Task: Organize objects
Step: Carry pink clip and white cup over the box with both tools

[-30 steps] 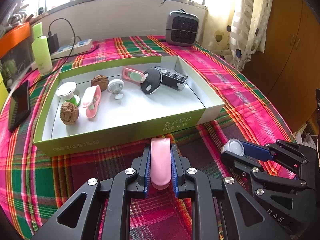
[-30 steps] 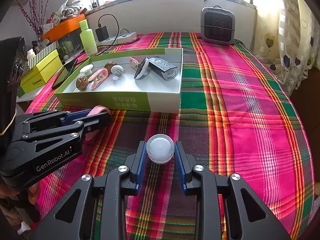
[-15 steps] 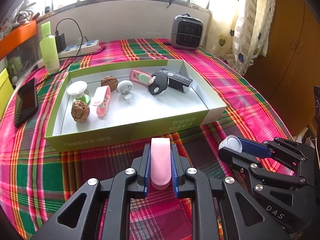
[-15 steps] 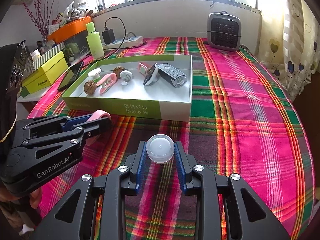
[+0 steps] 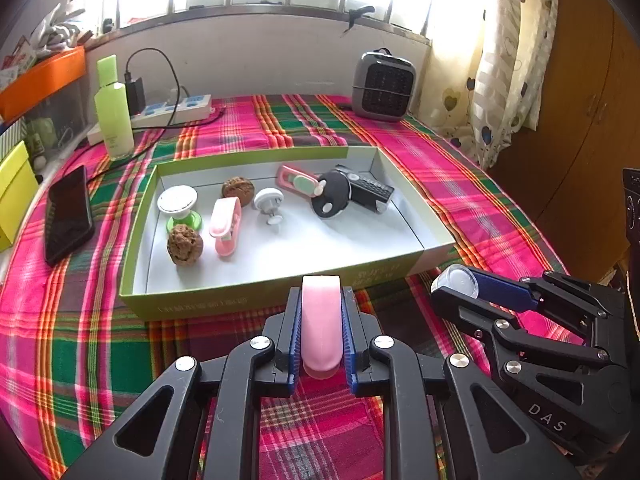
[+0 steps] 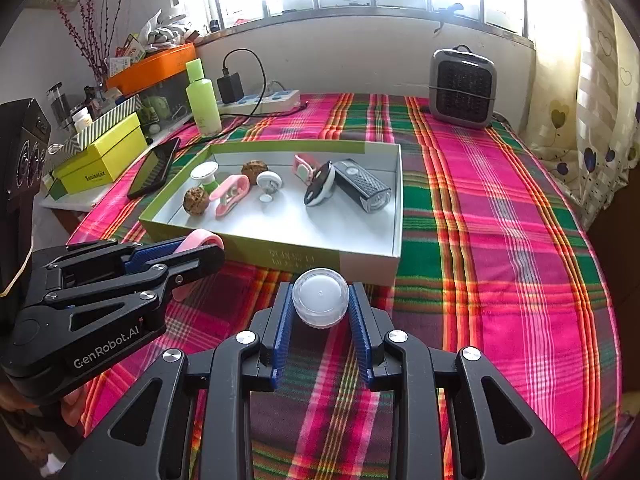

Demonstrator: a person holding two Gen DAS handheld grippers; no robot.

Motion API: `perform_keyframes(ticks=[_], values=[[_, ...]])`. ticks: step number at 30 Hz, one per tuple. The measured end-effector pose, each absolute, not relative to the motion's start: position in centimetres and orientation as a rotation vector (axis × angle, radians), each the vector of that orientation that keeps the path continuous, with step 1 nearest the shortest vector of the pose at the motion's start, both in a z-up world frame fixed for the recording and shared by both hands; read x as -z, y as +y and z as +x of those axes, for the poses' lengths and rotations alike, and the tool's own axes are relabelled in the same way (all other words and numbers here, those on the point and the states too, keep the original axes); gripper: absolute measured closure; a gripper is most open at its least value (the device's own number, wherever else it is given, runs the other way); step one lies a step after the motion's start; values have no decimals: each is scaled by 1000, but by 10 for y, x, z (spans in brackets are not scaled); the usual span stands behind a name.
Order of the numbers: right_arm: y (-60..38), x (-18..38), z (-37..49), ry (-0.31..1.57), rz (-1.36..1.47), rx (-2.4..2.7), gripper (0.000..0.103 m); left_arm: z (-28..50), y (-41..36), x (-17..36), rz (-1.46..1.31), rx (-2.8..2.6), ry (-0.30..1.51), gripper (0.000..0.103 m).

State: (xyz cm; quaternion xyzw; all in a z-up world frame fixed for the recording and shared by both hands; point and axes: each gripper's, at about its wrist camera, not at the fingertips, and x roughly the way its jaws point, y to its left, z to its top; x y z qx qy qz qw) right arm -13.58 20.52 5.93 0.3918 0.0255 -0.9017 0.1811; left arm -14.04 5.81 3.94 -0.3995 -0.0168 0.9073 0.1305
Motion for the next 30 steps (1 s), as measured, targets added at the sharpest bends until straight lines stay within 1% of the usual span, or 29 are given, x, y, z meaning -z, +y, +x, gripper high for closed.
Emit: perform_keyframes(ticks=[18, 30], values=[[191, -69, -171, 88, 1081, 2538, 74, -170, 46, -50, -1157, -2665, -64, 87], [184, -61, -198, 100, 1117, 2518, 74, -195, 43, -41, -1200, -2660, -71, 87]])
